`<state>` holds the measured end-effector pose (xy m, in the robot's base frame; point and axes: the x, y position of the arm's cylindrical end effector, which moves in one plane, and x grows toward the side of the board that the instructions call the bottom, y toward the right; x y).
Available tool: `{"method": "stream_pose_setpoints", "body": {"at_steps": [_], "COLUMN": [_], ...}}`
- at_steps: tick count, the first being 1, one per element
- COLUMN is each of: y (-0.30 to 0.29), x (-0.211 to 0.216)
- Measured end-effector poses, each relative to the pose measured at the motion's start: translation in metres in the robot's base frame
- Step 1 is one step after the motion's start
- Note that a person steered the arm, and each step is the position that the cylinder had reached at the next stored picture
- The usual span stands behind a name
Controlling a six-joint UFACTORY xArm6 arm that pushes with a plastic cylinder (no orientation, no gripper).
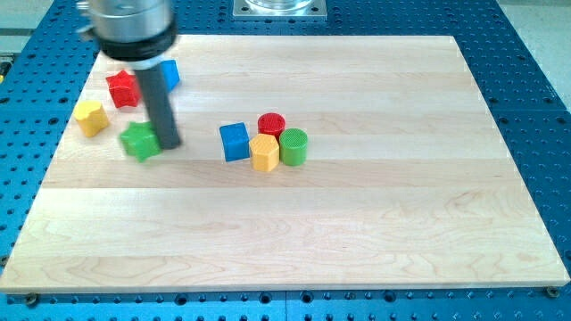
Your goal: Slightly push the green star to the left
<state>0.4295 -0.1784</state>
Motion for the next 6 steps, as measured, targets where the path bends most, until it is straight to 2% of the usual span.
{"method": "stream_pose_setpoints", "body": {"at_steps": [1, 2, 4, 5, 6], "y": [-0.008, 0.015, -0.033, -0.033, 0.022], "x": [0.019, 0.037, 0.037, 0.037, 0.040]}}
